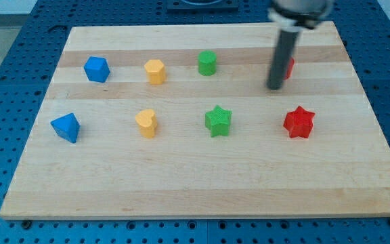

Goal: Push the yellow hexagon a bit left

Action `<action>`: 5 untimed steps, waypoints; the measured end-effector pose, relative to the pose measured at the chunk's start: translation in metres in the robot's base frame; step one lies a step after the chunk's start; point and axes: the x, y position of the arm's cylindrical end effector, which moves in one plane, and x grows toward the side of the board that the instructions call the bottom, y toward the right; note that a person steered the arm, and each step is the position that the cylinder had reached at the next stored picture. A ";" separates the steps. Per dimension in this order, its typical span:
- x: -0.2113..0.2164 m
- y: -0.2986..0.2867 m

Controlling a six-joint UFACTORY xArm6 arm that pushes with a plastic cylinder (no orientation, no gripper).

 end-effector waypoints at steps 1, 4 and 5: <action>0.001 -0.086; 0.020 -0.150; 0.012 -0.162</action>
